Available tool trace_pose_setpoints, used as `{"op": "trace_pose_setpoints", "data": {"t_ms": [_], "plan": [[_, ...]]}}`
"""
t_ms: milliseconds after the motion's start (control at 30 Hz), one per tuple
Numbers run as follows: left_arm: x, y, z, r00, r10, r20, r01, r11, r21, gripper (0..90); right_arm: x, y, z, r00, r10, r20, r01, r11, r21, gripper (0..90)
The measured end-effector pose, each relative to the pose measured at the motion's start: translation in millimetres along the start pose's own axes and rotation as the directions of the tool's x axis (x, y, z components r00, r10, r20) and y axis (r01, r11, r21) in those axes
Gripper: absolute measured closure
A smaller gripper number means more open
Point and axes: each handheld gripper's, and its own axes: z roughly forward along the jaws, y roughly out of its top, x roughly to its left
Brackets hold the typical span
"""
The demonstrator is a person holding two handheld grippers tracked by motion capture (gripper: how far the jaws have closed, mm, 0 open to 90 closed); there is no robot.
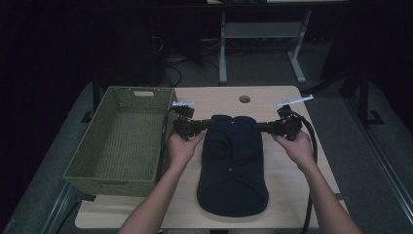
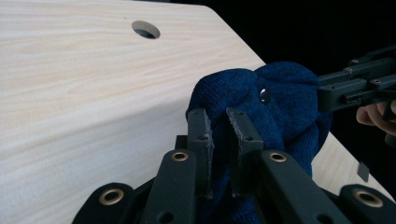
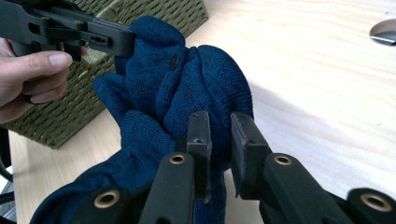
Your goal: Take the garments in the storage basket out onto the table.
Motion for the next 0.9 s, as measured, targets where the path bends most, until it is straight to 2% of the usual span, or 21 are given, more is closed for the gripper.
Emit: {"op": "trace_pose_setpoints", "data": {"t_ms": [200, 267, 433, 600, 667, 900], "plan": [[-6.8, -13.2, -1.8, 0.9997, 0.022, 0.005, -0.022, 0.9998, -0.003, 81.1, 6.4, -9.9, 2.5, 0.9998, -0.021, -0.002, 0.021, 1.0, 0.014, 78.7], [-7.9, -17.1, -0.7, 0.9993, 0.037, 0.0, -0.037, 0.9993, 0.011, 81.1, 8.4, -12.4, 4.2, 0.9996, -0.028, 0.0, 0.028, 0.999, 0.024, 78.7], [-1.1, -21.0, 4.1, 1.0, 0.003, 0.008, -0.003, 0.9999, 0.015, 81.2, 6.3, -16.1, 8.0, 0.9998, -0.022, -0.001, 0.022, 0.999, 0.04, 78.8], [3.0, -9.5, 6.6, 0.9999, -0.014, 0.006, 0.014, 0.9999, 0.001, 81.3, 1.2, -7.4, 5.9, 1.0, -0.003, 0.0, 0.003, 1.0, 0.019, 78.7], [3.5, -1.1, 6.6, 1.0, -0.009, 0.001, 0.009, 1.0, 0.0, 81.3, 0.3, 0.2, 3.7, 1.0, -0.006, 0.004, 0.006, 1.0, 0.015, 78.7], [2.6, 34.0, -0.8, 1.0, 0.009, 0.002, -0.009, 0.9978, -0.066, 81.2, 0.1, 30.7, -8.7, 0.9998, -0.017, 0.007, 0.017, 0.999, -0.039, 77.9]]}}
